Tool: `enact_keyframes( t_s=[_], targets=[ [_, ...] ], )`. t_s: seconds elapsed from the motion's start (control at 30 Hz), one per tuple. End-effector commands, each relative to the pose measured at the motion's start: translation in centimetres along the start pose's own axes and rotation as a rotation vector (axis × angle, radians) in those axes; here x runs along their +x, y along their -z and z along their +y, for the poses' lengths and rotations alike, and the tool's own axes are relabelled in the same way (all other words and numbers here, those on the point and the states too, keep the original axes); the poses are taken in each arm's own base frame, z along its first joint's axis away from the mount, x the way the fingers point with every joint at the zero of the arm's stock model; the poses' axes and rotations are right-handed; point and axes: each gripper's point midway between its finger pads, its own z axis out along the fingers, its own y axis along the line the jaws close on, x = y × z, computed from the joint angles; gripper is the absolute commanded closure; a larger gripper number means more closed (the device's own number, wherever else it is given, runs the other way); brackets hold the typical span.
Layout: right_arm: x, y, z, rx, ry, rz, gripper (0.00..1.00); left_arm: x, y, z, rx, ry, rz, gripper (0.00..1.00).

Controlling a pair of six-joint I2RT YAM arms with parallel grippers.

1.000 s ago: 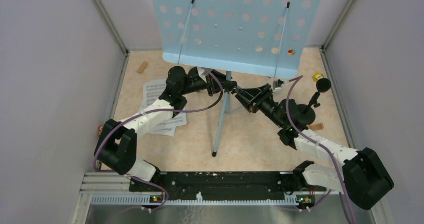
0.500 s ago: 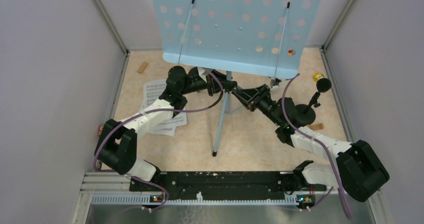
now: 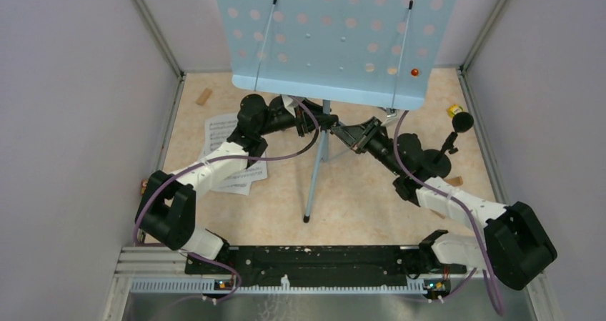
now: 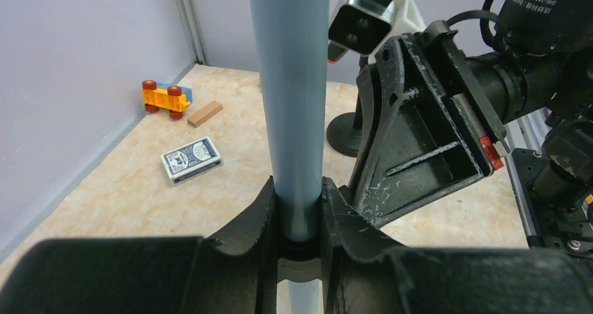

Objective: Pack up the instrument practice props

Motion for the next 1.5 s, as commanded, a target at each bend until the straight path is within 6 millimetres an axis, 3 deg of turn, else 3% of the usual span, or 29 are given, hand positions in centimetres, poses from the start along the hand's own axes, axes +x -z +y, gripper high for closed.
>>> enact_keyframes(
  t_s=[0.0,0.2,0.33,0.47,0.67,0.77,0.87,0.97,1.03,1.07,1.13,1.17,1.23,1.3,1.47],
  targets=[
    [-1.1,0.1,1.2,-0.060,0.402,-0.013,1.00,2.5,-0.3,-0.3,0.021,0.029,0.069,1.00],
    [-0.5,2.5,3.1,-0.290,0.951,-0.110,0.98,2.6,-0.3,-0.3,0.027,0.036,0.069,1.00],
    [2.0,3.1,3.6,-0.468,1.357,0.022,1.00,2.7,-0.4,-0.3,0.029,0.038,0.071,1.00],
    [5.4,4.5,2.1,-0.724,1.798,0.191,1.00,2.9,-0.5,-0.4,0.036,0.049,0.076,1.00],
    [4.1,4.1,-0.9,-0.609,2.211,0.396,1.00,2.9,-0.4,-0.3,0.028,0.042,0.075,1.00],
    [3.0,4.3,-3.3,-0.493,2.469,0.545,1.00,3.0,-0.5,-0.2,0.028,0.045,0.078,1.00],
    [1.8,4.0,-3.5,-0.332,2.618,0.536,1.00,3.0,-0.5,-0.2,0.028,0.044,0.079,1.00],
    [0.5,3.6,-1.7,-0.236,2.576,0.370,0.98,3.1,-0.4,-0.1,0.023,0.042,0.081,1.00],
    [0.1,3.6,0.0,-0.230,2.477,0.289,0.88,3.2,-0.5,0.0,0.019,0.041,0.083,1.00],
    [-0.1,3.8,1.0,-0.226,2.421,0.245,0.72,3.2,-0.5,0.1,0.018,0.042,0.083,1.00],
    [-1.1,4.2,3.2,-0.201,2.303,0.118,0.19,3.3,-0.5,0.0,0.019,0.043,0.085,1.00],
    [-1.7,4.5,3.9,-0.176,2.231,0.061,0.12,3.3,-0.5,0.0,0.020,0.043,0.086,1.00],
    [-3.2,5.6,5.6,-0.120,2.073,-0.079,0.12,3.2,-0.5,0.1,0.016,0.041,0.085,1.00],
    [-4.6,6.7,5.7,-0.031,1.875,-0.185,0.11,3.1,-0.4,0.1,0.011,0.037,0.083,1.00],
    [-5.4,8.7,1.2,0.204,1.319,-0.244,0.11,2.9,-0.5,0.2,0.005,0.038,0.082,1.00]
  ],
)
